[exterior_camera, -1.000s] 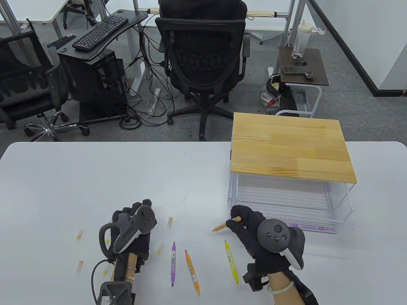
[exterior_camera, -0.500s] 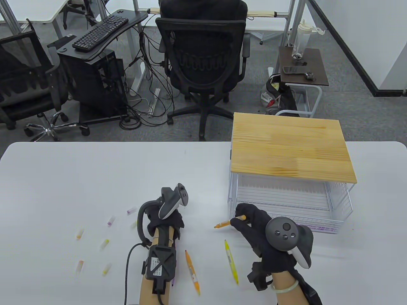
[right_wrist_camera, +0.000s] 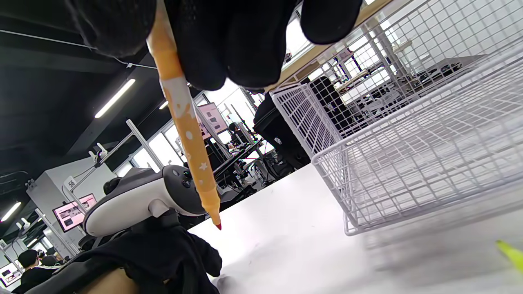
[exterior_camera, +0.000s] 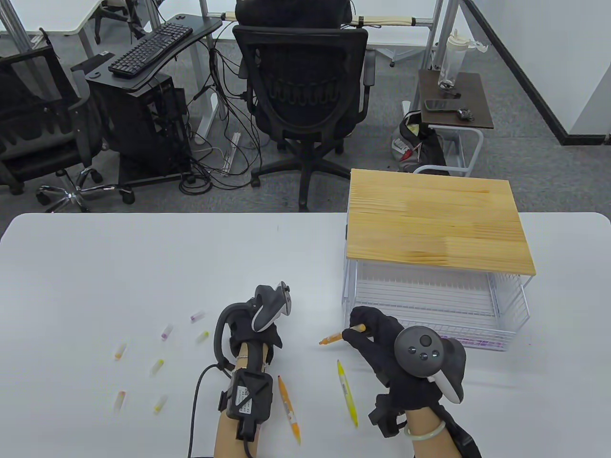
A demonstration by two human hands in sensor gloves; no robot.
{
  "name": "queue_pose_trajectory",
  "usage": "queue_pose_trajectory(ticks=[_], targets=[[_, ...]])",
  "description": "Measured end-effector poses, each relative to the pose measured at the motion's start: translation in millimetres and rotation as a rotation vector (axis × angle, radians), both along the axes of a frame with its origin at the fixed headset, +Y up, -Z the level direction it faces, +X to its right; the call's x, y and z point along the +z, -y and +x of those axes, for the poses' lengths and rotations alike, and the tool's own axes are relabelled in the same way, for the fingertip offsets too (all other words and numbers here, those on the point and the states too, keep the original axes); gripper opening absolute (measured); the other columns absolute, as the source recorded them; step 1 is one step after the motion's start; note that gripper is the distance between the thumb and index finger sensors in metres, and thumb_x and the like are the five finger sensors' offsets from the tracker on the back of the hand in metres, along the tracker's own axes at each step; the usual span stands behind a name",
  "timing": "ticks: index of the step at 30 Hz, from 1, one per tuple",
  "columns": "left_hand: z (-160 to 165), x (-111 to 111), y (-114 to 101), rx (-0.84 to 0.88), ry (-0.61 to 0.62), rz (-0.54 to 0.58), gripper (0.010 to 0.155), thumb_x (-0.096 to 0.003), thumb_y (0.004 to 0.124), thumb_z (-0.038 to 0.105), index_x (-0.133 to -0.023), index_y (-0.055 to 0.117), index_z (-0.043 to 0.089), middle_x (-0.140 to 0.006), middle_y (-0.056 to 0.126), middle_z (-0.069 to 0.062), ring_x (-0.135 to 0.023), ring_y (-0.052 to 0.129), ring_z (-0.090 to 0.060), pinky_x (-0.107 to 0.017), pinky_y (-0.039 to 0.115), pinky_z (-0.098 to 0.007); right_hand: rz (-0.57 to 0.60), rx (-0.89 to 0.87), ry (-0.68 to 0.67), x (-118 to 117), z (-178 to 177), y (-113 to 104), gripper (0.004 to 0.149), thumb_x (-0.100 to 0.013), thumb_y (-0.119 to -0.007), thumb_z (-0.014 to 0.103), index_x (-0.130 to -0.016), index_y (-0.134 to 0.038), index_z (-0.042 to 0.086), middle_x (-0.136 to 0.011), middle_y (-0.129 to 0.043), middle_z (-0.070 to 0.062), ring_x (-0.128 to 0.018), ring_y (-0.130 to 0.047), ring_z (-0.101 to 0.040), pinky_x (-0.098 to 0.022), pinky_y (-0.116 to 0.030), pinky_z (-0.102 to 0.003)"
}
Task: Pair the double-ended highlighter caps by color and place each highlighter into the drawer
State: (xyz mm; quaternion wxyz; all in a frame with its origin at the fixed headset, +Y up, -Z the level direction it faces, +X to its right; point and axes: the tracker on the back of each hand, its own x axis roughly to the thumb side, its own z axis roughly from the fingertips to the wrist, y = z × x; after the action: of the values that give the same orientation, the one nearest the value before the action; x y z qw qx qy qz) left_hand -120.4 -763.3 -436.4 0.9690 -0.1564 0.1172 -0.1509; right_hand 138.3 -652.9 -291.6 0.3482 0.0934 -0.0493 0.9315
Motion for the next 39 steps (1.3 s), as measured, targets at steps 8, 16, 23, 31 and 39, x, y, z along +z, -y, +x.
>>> queue_pose_trajectory(ticks=[8,16,23,31,39], targets=[[-28.8,45.4,-57.3,0.163,0.114,0.183,0.052,-0.0476,0.071,0.041,-0.099,0.071,0.034,-0.084,0.091,-0.002,-0.068,0.094,-0.019,-0.071,0.062,-0.052,-0.055,-0.001,-0.014,-6.6,1.0,9.0,0.047,-0.067,-0.067,0.051,-0.106,-0.044,0.04,-0.108,-0.069,0.015,-0.096,-0.078,-0.014,-0.087,-0.052,-0.051],[-86.5,115.2,-74.6,0.828,0.158,0.485,0.047,-0.046,0.078,0.04,-0.088,0.083,0.019,-0.074,0.098,-0.006,-0.055,0.099,-0.022,-0.063,0.068,-0.051,-0.224,-0.152,-0.244,-13.5,-21.1,27.7,0.04,-0.07,-0.066,0.041,-0.102,-0.042,0.041,-0.115,-0.06,0.014,-0.101,-0.078,-0.009,-0.093,-0.051,-0.037],[-112.9,121.4,-62.4,1.21,0.161,0.459,0.046,-0.0482,0.075,0.035,-0.086,0.084,0.011,-0.069,0.1,-0.011,-0.051,0.101,-0.025,-0.06,0.068,-0.051,-0.301,-0.201,-0.327,-15.4,-28.4,41.3,0.039,-0.071,-0.063,0.045,-0.101,-0.039,0.045,-0.116,-0.057,0.019,-0.101,-0.076,-0.005,-0.092,-0.052,-0.036],[-110.1,119.9,-65.5,1.25,0.201,0.429,0.045,-0.0493,0.074,0.035,-0.087,0.084,0.012,-0.071,0.1,-0.01,-0.053,0.101,-0.025,-0.062,0.068,-0.051,-0.353,-0.302,-0.372,-19.1,-25.1,49.7,0.038,-0.073,-0.056,0.051,-0.102,-0.031,0.05,-0.118,-0.049,0.027,-0.105,-0.07,-0.001,-0.094,-0.049,-0.034],[-102.2,119.0,-66.4,1.278,0.232,0.4,0.045,-0.0497,0.074,0.036,-0.087,0.083,0.012,-0.071,0.101,-0.01,-0.053,0.101,-0.025,-0.062,0.068,-0.05,-0.361,-0.301,-0.37,-19.4,-24.8,50.1,0.038,-0.073,-0.056,0.052,-0.102,-0.031,0.051,-0.118,-0.049,0.027,-0.105,-0.07,-0.001,-0.094,-0.049,-0.034]])
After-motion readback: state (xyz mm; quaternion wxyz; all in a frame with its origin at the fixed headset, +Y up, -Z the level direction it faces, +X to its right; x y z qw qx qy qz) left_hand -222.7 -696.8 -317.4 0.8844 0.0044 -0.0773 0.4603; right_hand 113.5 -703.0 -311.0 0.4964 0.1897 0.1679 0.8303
